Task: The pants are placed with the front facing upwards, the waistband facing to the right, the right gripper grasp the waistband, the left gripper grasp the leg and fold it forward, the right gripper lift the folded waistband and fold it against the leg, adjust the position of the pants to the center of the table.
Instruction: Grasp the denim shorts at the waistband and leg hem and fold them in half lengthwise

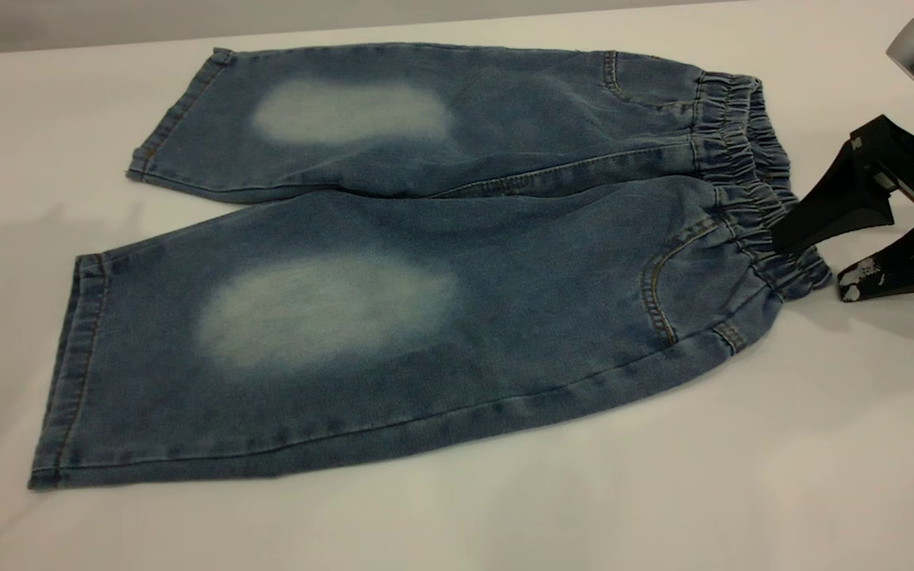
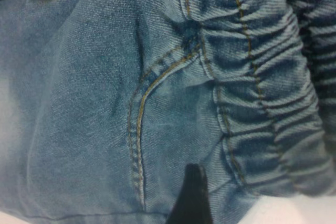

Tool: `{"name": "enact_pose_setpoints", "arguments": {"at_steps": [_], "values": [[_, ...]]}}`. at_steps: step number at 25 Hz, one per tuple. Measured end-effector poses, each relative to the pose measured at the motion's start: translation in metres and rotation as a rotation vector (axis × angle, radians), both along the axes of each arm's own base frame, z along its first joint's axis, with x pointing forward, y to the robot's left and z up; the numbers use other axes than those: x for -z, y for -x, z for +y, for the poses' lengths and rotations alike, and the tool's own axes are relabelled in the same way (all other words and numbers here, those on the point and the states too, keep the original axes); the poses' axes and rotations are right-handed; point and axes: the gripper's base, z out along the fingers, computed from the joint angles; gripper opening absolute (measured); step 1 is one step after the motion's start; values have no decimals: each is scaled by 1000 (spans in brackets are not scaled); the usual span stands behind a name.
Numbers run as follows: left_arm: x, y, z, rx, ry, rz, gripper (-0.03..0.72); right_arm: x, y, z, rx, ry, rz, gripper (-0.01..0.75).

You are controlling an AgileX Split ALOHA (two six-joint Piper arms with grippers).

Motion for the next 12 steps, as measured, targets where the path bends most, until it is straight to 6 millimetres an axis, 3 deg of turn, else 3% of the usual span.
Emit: {"name": "enact_pose_setpoints", "arguments": {"at_steps": [12], "values": [[0,0,0,0,0,0,510,-4,-3,6,-6,-86,-46,566]]}}
